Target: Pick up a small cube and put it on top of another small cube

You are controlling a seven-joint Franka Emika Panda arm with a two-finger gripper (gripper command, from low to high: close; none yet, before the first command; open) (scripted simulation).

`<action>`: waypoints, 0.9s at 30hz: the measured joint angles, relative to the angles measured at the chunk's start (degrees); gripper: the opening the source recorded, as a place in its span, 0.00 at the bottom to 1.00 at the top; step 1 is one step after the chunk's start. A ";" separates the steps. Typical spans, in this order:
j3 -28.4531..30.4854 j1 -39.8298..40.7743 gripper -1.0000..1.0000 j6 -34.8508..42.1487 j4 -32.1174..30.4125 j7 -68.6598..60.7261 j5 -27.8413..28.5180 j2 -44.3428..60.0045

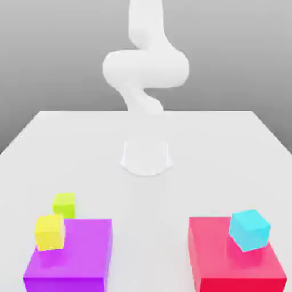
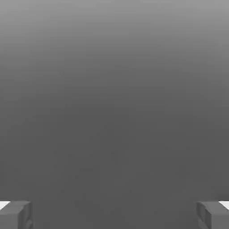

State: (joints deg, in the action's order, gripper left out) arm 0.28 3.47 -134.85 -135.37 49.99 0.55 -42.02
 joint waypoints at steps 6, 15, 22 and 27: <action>1.46 9.49 0.50 -8.71 -9.94 11.98 1.63 11.16; 5.50 23.61 0.50 -22.65 -25.47 30.36 2.98 29.37; 5.98 29.84 0.50 -36.27 -30.54 33.32 -3.99 47.15; 1.08 33.99 0.00 -42.81 -29.27 31.20 -6.84 55.05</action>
State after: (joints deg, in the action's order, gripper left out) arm 1.36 37.45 -177.66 -164.63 81.20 -6.29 13.03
